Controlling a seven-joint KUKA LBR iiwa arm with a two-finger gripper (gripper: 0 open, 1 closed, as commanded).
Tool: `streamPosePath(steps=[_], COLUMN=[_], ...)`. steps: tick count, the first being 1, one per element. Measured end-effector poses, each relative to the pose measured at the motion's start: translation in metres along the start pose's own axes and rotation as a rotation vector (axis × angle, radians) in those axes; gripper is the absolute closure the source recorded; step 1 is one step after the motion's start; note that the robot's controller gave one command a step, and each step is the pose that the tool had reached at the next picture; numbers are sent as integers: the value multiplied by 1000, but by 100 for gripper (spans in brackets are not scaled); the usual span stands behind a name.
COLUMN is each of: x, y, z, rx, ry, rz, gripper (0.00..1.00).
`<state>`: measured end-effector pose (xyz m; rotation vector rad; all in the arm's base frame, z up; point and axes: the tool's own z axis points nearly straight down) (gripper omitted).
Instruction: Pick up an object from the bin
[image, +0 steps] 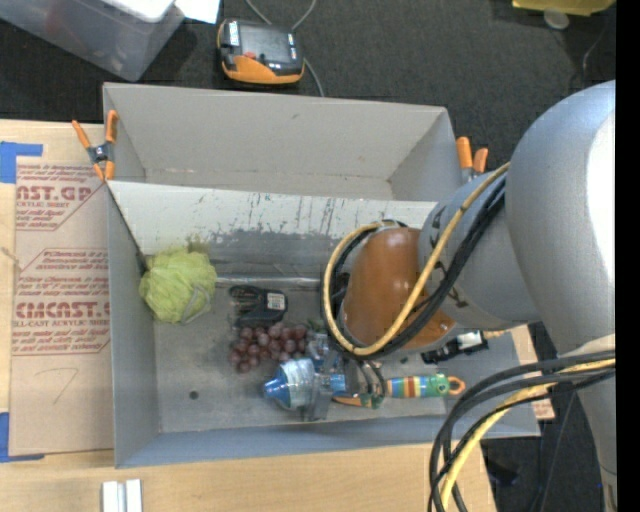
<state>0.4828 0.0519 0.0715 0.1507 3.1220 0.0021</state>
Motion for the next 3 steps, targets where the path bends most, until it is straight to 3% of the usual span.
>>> streamPosePath(steps=[1, 3], x=[0, 2], y=[0, 0], z=[0, -82], rx=[0, 1], ry=[0, 12], rz=[0, -1], gripper=[100, 100])
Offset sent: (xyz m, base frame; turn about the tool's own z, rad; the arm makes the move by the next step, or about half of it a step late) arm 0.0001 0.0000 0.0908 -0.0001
